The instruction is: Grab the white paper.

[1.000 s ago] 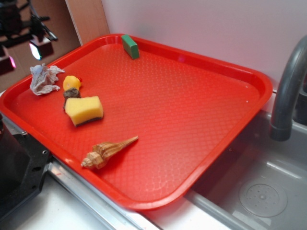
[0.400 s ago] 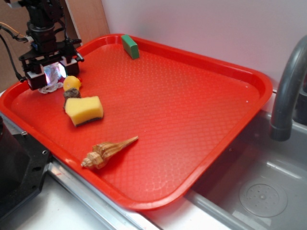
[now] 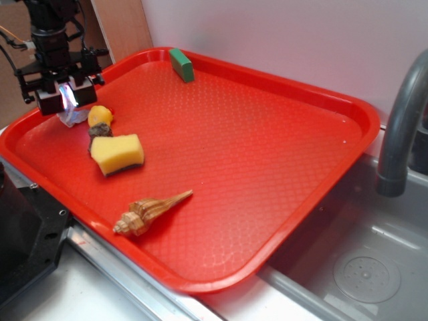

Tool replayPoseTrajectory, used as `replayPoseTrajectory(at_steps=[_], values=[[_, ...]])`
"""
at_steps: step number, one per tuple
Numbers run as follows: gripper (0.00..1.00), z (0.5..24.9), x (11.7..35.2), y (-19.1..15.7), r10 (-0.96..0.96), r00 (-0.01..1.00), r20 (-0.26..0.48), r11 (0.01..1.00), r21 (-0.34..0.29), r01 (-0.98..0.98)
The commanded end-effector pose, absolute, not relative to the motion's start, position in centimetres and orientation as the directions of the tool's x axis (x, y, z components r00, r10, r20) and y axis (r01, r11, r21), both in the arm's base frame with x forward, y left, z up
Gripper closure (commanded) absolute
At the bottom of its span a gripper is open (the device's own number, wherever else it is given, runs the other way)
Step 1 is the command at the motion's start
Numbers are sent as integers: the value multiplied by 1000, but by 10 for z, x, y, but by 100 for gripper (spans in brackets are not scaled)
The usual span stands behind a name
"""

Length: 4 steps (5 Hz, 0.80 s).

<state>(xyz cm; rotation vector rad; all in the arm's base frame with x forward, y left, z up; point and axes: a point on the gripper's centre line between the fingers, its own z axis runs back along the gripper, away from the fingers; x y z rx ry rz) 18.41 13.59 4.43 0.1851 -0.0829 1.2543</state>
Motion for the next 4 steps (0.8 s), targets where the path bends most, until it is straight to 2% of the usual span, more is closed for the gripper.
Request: replayPoseTrajectory(at_steps=[1, 2, 3, 4], values=[[100, 151, 176, 84, 686, 670, 286, 693, 25, -720], [100, 201, 177, 49, 554, 785, 277, 809, 41, -586], [100, 233, 179, 30, 477, 838, 265, 859, 59, -508], [100, 231, 195, 12, 286, 935, 209, 955, 21, -296]])
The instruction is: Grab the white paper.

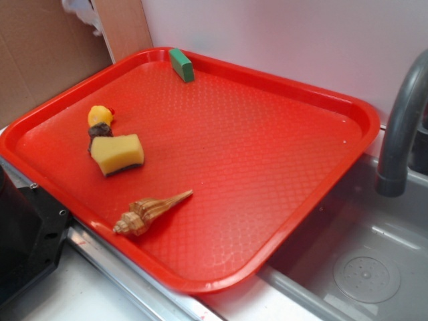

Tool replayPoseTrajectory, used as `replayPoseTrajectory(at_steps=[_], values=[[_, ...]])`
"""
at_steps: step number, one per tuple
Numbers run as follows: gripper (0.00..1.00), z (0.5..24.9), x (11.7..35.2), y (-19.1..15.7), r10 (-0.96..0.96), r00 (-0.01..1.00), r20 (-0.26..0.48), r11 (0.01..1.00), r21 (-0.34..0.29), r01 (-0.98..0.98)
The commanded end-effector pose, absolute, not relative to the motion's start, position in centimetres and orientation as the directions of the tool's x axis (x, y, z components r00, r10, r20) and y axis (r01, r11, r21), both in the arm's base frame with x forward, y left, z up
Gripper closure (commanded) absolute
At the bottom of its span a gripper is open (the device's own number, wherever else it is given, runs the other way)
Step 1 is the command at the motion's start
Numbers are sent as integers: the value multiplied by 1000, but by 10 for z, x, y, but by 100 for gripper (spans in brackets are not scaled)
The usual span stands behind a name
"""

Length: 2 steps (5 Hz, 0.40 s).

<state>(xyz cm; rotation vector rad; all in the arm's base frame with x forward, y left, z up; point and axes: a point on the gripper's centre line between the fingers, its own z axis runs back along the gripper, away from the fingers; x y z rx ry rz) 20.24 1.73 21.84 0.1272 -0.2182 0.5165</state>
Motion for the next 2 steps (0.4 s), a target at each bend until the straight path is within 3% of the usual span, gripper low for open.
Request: replayPoseTrajectory(at_steps=[1, 2], values=[[100, 230, 211, -23, 79, 984, 161, 997, -13, -78], [100, 232, 206, -48, -41, 990, 135, 997, -57, 49]])
